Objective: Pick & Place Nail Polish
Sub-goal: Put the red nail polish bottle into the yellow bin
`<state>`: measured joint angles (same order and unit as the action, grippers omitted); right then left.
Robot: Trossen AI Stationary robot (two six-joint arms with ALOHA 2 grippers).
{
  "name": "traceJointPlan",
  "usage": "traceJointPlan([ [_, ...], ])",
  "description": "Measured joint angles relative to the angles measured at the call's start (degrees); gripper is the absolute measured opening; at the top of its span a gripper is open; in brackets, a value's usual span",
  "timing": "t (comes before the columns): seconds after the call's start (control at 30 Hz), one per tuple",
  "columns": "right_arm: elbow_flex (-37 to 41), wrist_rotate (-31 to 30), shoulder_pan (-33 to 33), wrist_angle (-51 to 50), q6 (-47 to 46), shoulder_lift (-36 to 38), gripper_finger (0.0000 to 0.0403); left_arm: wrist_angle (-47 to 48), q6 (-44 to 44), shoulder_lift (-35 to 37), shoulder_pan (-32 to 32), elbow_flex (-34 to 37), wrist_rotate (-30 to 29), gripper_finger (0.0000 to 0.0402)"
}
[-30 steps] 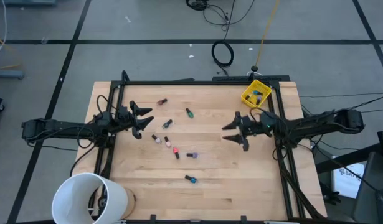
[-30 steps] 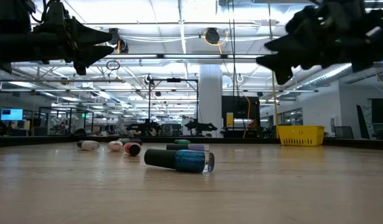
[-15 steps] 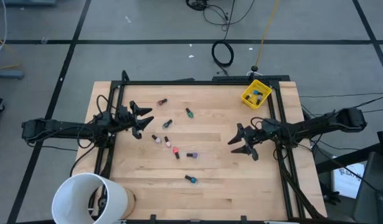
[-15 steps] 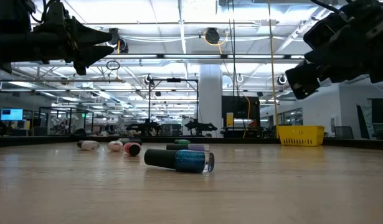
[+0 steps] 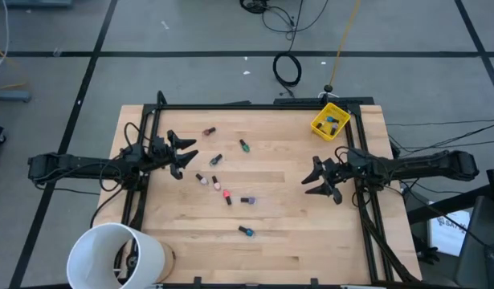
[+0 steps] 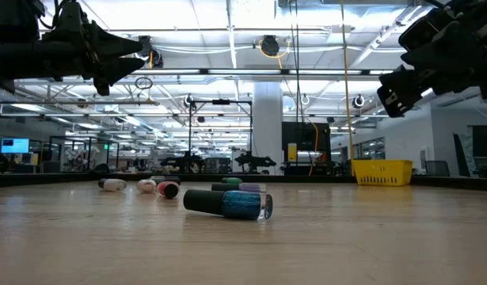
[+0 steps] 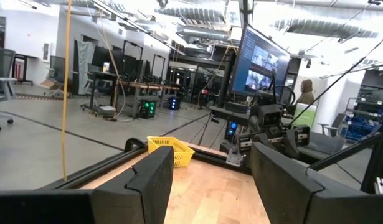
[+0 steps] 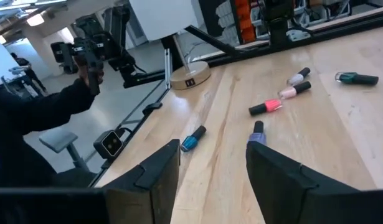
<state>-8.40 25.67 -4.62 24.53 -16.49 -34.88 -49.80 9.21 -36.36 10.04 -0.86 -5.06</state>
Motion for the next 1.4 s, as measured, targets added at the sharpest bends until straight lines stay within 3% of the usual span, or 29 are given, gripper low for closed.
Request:
traceJointPlan([
  [0.2,0.00,-0.30,0.00,0.03,0.70,0.05,0.0169,0.20,2.85,0.00,0.00,0.00,0.57,0.0209],
  [0.4,0.00,-4.98,-0.05,0.47,0.87,0.03,0.0169,2.64,11.11,-0.02,0.00,0.00,1.56,0.0209],
  [0.47,0.00,-4.97,-0.07,0.49,0.91,0.05,0.0169,3.51,13.66,0.00,-0.04,-0.73,-1.43,0.0209],
  [0.53,0.00,-4.85,-0.07,0.47,1.24,0.05,0.0169,9.58,17.96,0.00,0.06,-3.39,-8.79,0.0209],
  [0.63,0.00,-4.86,-0.18,0.49,3.16,0.05,0.0169,32.75,18.37,-0.93,1.04,-12.25,-15.02,0.0209],
  [0.73,0.00,-4.90,-0.69,0.51,4.94,0.05,0.0169,52.66,18.51,-7.01,2.87,-22.97,-20.79,0.0209],
  [0.87,0.00,-4.87,-1.83,1.27,5.64,0.05,0.0169,63.83,19.03,-16.78,6.47,-32.71,-23.54,0.0209],
  [1.03,-0.02,-4.86,-3.12,3.33,5.91,0.05,0.0169,62.03,16.62,-30.64,10.50,-39.06,-18.71,0.0209],
  [1.4,-0.04,-4.63,-3.32,3.94,6.71,-0.02,0.0169,58.08,20.98,-54.26,18.22,-45.89,-17.80,0.0209],
])
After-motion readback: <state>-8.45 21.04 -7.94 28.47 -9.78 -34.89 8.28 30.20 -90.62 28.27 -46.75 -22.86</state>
